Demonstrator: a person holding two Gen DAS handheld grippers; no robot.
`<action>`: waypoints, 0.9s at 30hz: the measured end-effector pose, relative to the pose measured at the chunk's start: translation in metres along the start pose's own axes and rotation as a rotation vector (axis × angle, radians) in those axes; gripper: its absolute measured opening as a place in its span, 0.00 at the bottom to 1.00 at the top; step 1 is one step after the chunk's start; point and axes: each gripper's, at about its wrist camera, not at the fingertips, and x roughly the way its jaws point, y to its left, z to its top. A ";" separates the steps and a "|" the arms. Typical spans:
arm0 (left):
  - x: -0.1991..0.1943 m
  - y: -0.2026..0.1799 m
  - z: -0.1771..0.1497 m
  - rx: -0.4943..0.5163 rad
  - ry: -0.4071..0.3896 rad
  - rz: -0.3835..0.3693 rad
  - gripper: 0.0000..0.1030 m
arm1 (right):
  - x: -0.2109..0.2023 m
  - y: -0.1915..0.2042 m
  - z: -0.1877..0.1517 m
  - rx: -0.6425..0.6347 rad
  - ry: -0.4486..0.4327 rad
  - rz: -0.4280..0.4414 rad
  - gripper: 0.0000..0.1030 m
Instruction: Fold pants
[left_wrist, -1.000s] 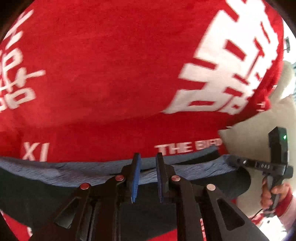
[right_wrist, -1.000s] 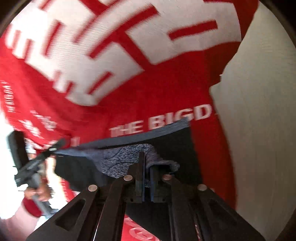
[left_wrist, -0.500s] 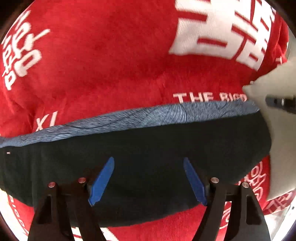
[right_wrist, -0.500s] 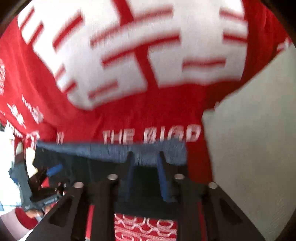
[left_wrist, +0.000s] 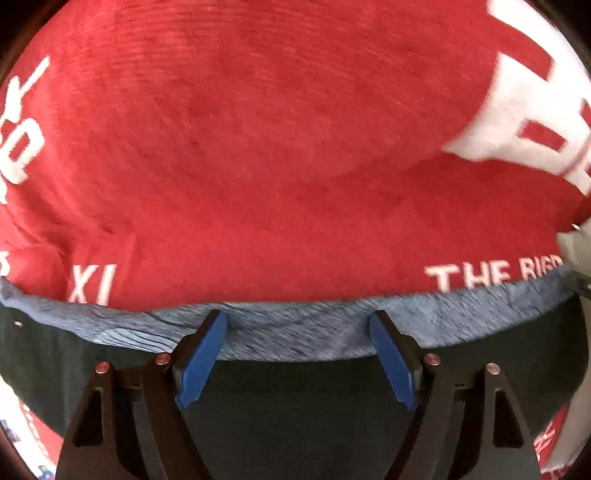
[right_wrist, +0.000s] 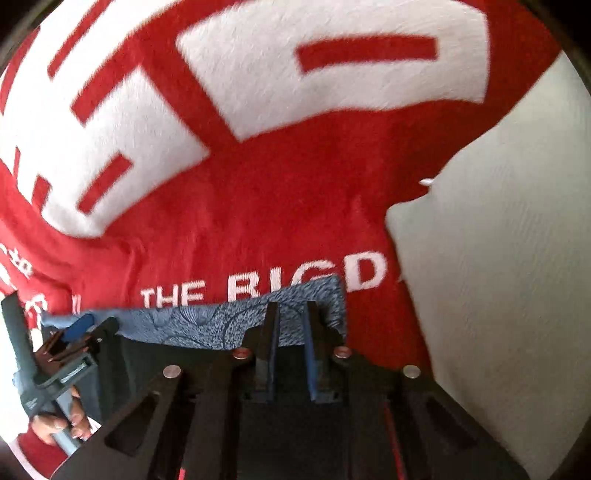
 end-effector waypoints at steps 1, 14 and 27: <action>-0.002 0.005 0.002 -0.024 0.004 -0.014 0.78 | -0.005 0.000 -0.002 -0.004 -0.007 0.002 0.17; -0.019 0.075 -0.046 -0.057 0.012 0.037 0.88 | -0.030 0.010 -0.090 -0.121 -0.022 -0.072 0.44; -0.003 0.233 -0.008 -0.280 -0.006 0.308 0.88 | -0.049 0.035 -0.116 -0.105 -0.020 -0.054 0.44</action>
